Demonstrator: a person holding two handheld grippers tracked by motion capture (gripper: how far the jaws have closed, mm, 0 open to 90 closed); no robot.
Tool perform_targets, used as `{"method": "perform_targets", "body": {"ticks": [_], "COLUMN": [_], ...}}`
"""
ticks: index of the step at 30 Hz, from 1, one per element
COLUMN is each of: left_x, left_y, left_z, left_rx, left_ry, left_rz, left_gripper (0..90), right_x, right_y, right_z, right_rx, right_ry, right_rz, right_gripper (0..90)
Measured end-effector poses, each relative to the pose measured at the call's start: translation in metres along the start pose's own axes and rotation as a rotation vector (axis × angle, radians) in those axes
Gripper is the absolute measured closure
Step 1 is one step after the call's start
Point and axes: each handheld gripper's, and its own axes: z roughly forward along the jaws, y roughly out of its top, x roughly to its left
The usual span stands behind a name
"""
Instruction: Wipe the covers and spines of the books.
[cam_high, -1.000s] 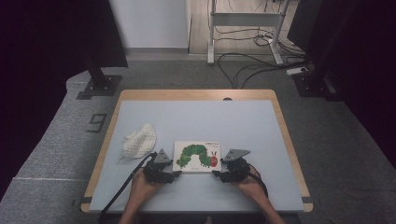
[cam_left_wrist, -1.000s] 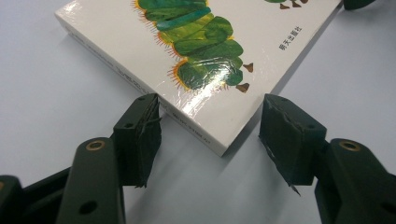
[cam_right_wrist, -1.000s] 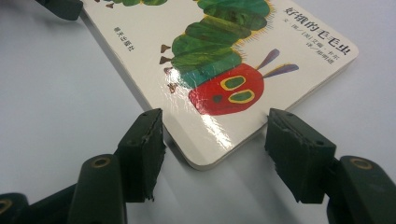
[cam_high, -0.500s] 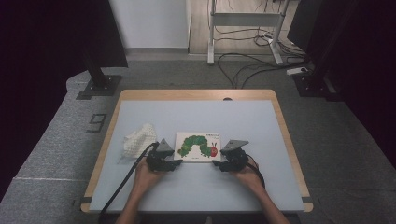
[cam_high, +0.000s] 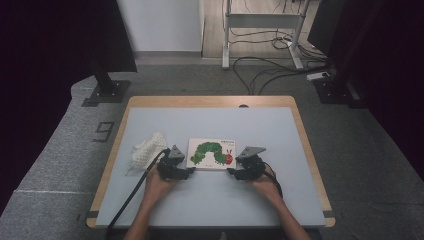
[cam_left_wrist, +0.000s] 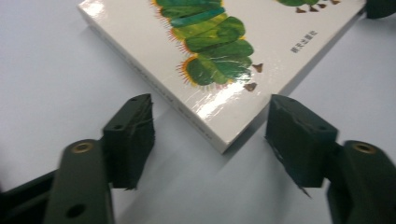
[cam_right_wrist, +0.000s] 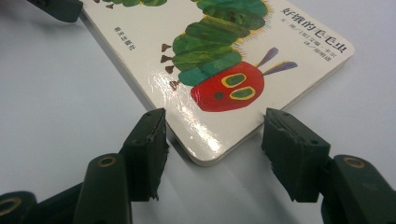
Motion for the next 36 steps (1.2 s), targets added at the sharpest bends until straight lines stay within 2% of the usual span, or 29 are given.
{"method": "perform_targets", "body": {"ticks": [4, 8, 11, 13, 15, 18, 22, 29, 36], "left_x": [0.001, -0.002, -0.006, -0.009, -0.012, -0.015, -0.020, -0.024, -0.025], "left_y": [0.000, -0.003, -0.005, -0.007, -0.008, -0.010, -0.013, -0.019, -0.037], "left_z": [-0.004, -0.011, -0.016, -0.020, -0.025, -0.034, -0.048, -0.073, -0.090], "left_rx": [0.009, 0.008, 0.020, 0.024, 0.023, 0.029, 0.012, -0.015, -0.040], "left_ry": [-0.036, -0.034, -0.025, -0.028, -0.031, -0.022, -0.010, -0.002, 0.002], "left_rz": [-0.018, -0.005, 0.011, 0.019, 0.030, 0.048, 0.057, 0.069, 0.054], "left_gripper": [18.0, 12.9, 2.9, 0.3, 0.0, 0.0, 0.0, 0.0, 0.0], "right_x": [0.000, -0.001, 0.000, 0.000, 0.001, 0.002, 0.003, 0.004, 0.001], "right_y": [-0.002, -0.002, -0.002, -0.002, -0.001, -0.001, -0.001, -0.006, -0.021], "right_z": [-0.001, -0.005, -0.009, -0.012, -0.016, -0.023, -0.035, -0.057, -0.075], "right_rx": [-0.006, -0.019, -0.021, -0.021, -0.022, -0.017, -0.020, -0.024, -0.025], "right_ry": [0.003, 0.009, 0.010, 0.021, 0.019, 0.033, 0.031, 0.009, -0.020], "right_rz": [-0.001, 0.007, 0.007, 0.004, 0.007, 0.000, -0.008, -0.017, -0.006], "right_gripper": [32.8, 23.3, 14.1, 12.8, 12.1, 5.6, 0.0, 0.0, 0.0]}}
